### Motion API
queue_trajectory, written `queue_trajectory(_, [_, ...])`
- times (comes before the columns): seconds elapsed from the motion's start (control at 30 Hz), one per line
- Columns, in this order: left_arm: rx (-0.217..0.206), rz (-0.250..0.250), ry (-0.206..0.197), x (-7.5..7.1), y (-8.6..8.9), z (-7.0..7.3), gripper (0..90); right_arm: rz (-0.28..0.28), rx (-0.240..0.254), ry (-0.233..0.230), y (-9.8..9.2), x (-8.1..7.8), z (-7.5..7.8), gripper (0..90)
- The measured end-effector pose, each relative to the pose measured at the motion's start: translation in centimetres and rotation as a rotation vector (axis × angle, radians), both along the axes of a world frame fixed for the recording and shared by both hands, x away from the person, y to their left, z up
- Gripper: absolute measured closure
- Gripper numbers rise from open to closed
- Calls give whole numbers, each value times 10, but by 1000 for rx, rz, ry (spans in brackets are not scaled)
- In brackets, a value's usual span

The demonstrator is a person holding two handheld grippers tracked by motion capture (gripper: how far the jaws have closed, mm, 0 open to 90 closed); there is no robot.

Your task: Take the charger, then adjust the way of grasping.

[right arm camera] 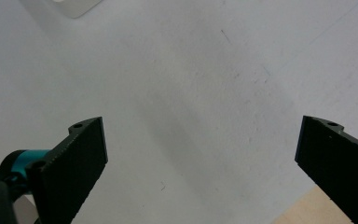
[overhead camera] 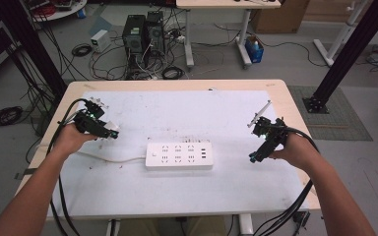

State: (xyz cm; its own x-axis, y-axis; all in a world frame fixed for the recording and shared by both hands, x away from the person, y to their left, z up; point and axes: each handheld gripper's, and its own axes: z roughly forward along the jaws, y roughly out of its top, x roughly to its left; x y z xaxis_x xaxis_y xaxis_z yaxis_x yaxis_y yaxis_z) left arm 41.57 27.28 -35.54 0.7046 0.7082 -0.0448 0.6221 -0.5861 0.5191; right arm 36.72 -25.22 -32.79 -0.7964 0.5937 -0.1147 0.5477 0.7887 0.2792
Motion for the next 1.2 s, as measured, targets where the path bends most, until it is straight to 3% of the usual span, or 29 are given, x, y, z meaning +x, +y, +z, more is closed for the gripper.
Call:
queue_trajectory(0.03, [0,0,0,0,0,0,427,0,0,0,0,0,0,15])
queue_trajectory(0.07, [-8,-46,-6,-5,-3,7,427,-4,-1,4,0,-1,1,15])
queue_trajectory(0.1, [-8,-46,-6,-5,-3,7,427,-4,-1,4,0,-1,1,15])
queue_trajectory(0.3, [-36,-160,-48,-21,-11,25,427,5,5,-5,2,-6,3,15])
queue_trajectory(0.47, [-54,-213,-67,-29,-15,35,427,0,18,-9,3,-8,4,14])
queue_trajectory(0.6, [-67,-235,-96,-39,-19,44,427,7,20,-15,5,-9,5,15])
queue_trajectory(0.8, [-47,-266,-110,-51,-28,55,427,24,28,-27,10,-12,8,15])
queue_trajectory(1.2, [-21,-302,-121,-57,-43,62,426,7,40,-40,11,-19,13,15])
